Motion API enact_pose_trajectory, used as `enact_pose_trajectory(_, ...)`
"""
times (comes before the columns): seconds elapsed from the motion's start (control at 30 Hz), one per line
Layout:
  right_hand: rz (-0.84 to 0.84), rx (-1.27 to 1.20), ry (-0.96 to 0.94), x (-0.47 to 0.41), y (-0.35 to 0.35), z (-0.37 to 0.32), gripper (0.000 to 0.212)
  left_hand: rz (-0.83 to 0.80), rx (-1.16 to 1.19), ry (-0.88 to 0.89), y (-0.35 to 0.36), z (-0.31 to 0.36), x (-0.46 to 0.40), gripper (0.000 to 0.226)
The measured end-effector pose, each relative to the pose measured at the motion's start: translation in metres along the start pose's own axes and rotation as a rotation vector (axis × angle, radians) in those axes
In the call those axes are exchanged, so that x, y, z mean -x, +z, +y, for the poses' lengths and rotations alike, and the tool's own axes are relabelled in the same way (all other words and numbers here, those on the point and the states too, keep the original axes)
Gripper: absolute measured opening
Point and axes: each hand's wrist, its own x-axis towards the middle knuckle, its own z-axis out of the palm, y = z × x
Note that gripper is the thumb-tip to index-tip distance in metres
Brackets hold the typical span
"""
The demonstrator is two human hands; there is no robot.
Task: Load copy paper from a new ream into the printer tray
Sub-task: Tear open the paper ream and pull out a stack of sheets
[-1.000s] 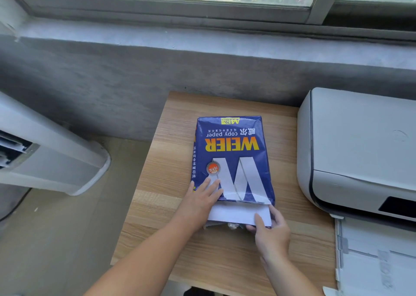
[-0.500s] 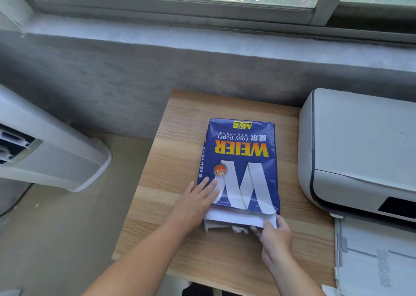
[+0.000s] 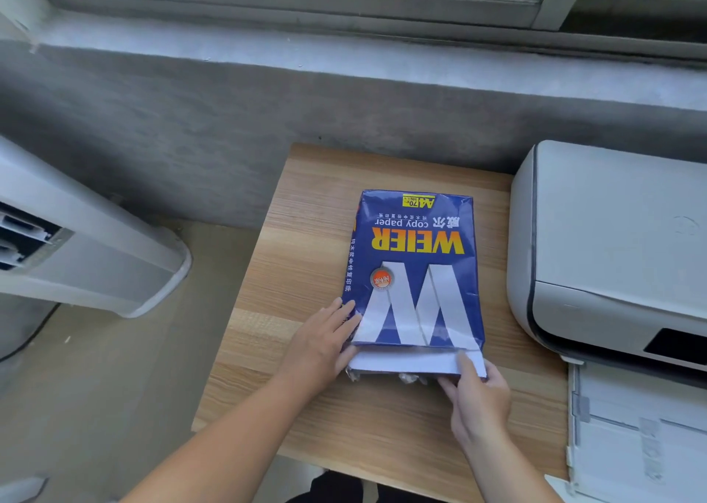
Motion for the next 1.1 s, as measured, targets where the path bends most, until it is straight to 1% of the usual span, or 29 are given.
enact_pose_trajectory(0.03,-0.033,-0.007,0.014,0.000,0.002,0.001,0.007,0.004,0.006,-0.010,0.001,0.000,0.004,0.054)
enact_pose_trajectory(0.1,-0.069,0.029,0.019,-0.001,0.005,0.007,0.017,-0.004,-0.026,-0.019,0.001,0.000,0.007,0.054)
enact_pose_trajectory(0.17,-0.023,0.100,0.005,-0.006,0.004,0.017,0.023,-0.010,-0.072,-0.023,0.001,-0.002,0.004,0.054)
enact_pose_trajectory(0.27,0.062,0.223,-0.043,-0.016,-0.004,0.027,0.021,-0.009,-0.109,-0.015,0.003,-0.005,0.000,0.052)
enact_pose_trajectory(0.33,0.042,0.249,-0.041,-0.017,-0.009,0.027,0.024,-0.008,-0.113,-0.026,0.003,-0.003,0.001,0.053)
enact_pose_trajectory(0.43,-0.052,0.222,0.003,-0.009,-0.014,0.025,0.024,0.007,-0.110,-0.051,-0.001,0.001,0.001,0.055)
enact_pose_trajectory(0.5,-0.139,0.246,0.078,0.002,-0.021,0.025,0.024,0.010,-0.087,-0.066,-0.002,0.001,0.003,0.056)
enact_pose_trajectory(0.57,-0.268,0.368,0.199,0.011,-0.033,0.022,0.023,0.024,-0.042,-0.098,-0.002,0.003,0.009,0.056)
enact_pose_trajectory(0.63,-0.434,0.521,0.365,0.015,-0.041,0.014,0.027,0.027,0.015,-0.153,-0.002,0.006,0.018,0.059)
enact_pose_trajectory(0.67,-0.503,0.579,0.424,0.015,-0.042,0.009,0.028,0.026,0.028,-0.175,-0.002,0.007,0.023,0.060)
enact_pose_trajectory(0.7,-0.530,0.613,0.440,0.014,-0.041,0.006,0.026,0.017,0.033,-0.192,-0.002,0.008,0.026,0.061)
enact_pose_trajectory(0.73,-0.507,0.617,0.407,0.012,-0.038,0.002,0.022,0.005,0.033,-0.202,-0.001,0.009,0.028,0.062)
enact_pose_trajectory(0.8,-0.379,0.571,0.239,0.006,-0.029,0.000,0.013,-0.010,0.033,-0.225,-0.003,0.009,0.029,0.059)
enact_pose_trajectory(0.9,-0.266,0.565,0.051,0.004,-0.019,0.007,0.009,-0.043,0.049,-0.231,-0.006,0.011,0.031,0.056)
enact_pose_trajectory(1.0,-0.259,0.554,0.011,0.011,-0.026,0.015,0.011,-0.046,0.101,-0.233,-0.008,0.013,0.038,0.057)
enact_pose_trajectory(1.1,-0.294,0.523,0.037,0.023,-0.039,0.023,0.014,-0.040,0.178,-0.274,-0.014,0.017,0.042,0.060)
